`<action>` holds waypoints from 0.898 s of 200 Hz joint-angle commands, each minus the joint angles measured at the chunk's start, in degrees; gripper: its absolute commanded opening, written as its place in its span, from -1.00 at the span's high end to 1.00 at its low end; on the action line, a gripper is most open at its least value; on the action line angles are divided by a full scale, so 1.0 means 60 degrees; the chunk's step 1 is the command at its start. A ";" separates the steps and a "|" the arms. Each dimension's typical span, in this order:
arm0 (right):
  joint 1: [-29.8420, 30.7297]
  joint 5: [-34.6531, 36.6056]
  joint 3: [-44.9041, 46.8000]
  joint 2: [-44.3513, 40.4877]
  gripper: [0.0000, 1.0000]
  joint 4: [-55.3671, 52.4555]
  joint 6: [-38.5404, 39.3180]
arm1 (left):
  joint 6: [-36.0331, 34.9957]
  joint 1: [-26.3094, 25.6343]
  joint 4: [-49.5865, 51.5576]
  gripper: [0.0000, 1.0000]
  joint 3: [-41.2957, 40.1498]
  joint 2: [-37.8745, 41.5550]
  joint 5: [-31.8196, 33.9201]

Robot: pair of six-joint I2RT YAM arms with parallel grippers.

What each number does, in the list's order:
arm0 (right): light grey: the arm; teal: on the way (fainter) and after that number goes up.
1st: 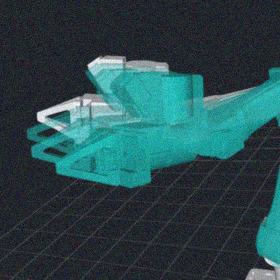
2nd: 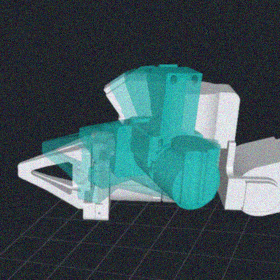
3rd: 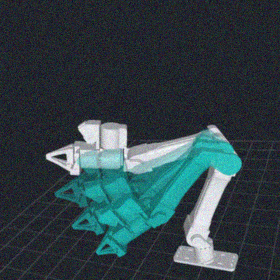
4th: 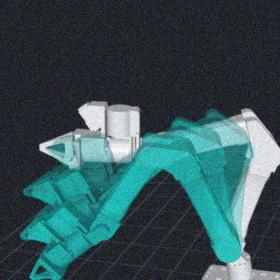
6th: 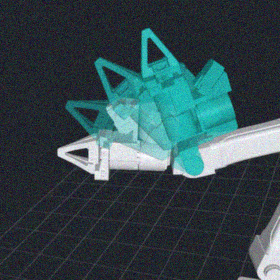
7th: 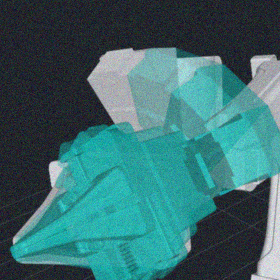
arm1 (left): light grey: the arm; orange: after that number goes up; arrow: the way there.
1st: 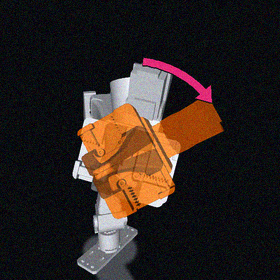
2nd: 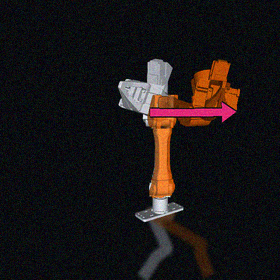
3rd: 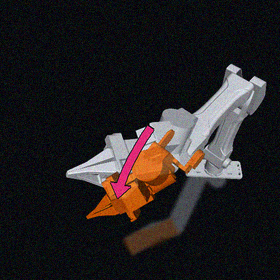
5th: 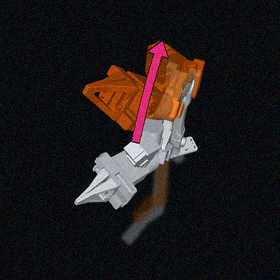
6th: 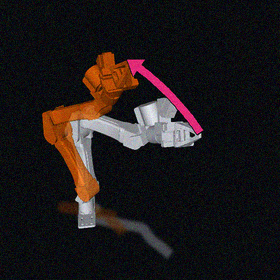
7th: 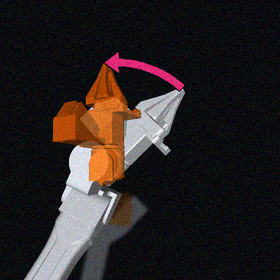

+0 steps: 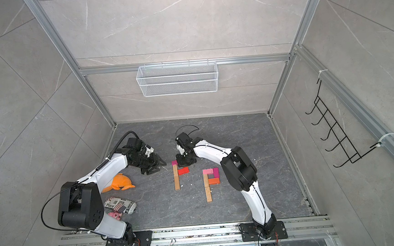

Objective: Assemble the letter p with building blocks
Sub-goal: Adjust the building block at the center of the board.

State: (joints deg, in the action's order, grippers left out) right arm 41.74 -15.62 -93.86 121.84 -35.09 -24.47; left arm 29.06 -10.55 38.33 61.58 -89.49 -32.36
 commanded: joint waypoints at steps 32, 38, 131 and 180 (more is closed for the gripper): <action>0.0075 -0.0093 0.1854 -0.1184 0.98 0.0996 -0.0090 | -0.0145 0.0058 0.0043 -0.12 0.0185 0.0106 -0.0419; 0.0076 -0.0110 0.1887 -0.1150 0.98 0.1013 -0.0075 | -0.0145 0.0058 0.0043 -0.12 0.0188 0.0106 -0.0422; 0.0287 -0.0284 0.1702 -0.0473 0.97 0.1275 -0.0156 | -0.0172 0.0058 0.0087 -0.12 0.0225 -0.0009 -0.0389; 0.0397 -0.0305 0.1709 -0.0259 0.97 0.1306 -0.0154 | -0.0185 0.0058 0.0063 -0.13 0.0212 -0.0011 -0.0481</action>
State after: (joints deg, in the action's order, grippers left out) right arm 43.68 -16.93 -83.13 118.34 -27.44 -24.86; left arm 29.06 -10.55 38.30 61.58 -89.49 -33.39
